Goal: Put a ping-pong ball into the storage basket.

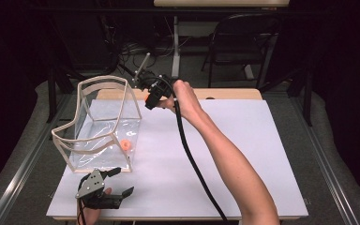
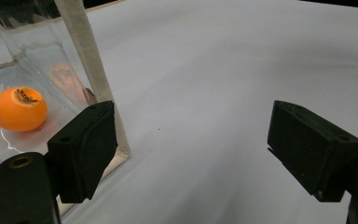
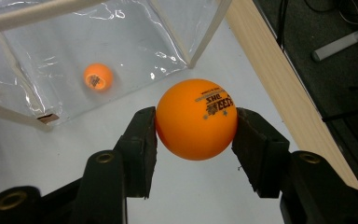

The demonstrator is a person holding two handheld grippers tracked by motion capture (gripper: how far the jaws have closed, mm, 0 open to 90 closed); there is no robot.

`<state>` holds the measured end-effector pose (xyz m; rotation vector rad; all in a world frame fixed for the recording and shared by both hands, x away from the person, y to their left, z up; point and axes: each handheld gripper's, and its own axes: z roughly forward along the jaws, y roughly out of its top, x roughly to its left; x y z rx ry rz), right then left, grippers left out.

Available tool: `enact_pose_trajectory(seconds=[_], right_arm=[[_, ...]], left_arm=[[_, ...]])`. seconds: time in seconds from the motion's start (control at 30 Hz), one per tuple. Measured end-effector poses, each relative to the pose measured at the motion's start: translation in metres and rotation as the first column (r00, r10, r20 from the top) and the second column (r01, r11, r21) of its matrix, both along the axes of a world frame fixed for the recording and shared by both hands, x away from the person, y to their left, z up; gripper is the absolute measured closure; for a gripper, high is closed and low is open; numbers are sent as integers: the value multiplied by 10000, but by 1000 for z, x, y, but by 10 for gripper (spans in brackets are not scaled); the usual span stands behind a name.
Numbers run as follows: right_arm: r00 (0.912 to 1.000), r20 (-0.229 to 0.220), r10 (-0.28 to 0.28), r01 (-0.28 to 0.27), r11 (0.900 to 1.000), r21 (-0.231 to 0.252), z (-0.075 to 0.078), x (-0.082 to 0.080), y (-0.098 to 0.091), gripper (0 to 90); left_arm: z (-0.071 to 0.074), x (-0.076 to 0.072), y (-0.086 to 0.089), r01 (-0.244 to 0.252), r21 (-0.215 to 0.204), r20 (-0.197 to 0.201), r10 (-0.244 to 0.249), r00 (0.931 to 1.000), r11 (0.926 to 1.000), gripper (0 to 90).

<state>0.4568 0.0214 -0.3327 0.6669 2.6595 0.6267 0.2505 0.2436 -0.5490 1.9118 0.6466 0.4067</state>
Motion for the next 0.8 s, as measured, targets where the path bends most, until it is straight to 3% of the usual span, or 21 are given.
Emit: enact_pose_trajectory(seconds=[0.8], right_arm=[[9992,308,267,-275,9993,270,15,-5,17,504]], left_arm=[[0,0,1,21,35,36,-21,10000,10000,160]])
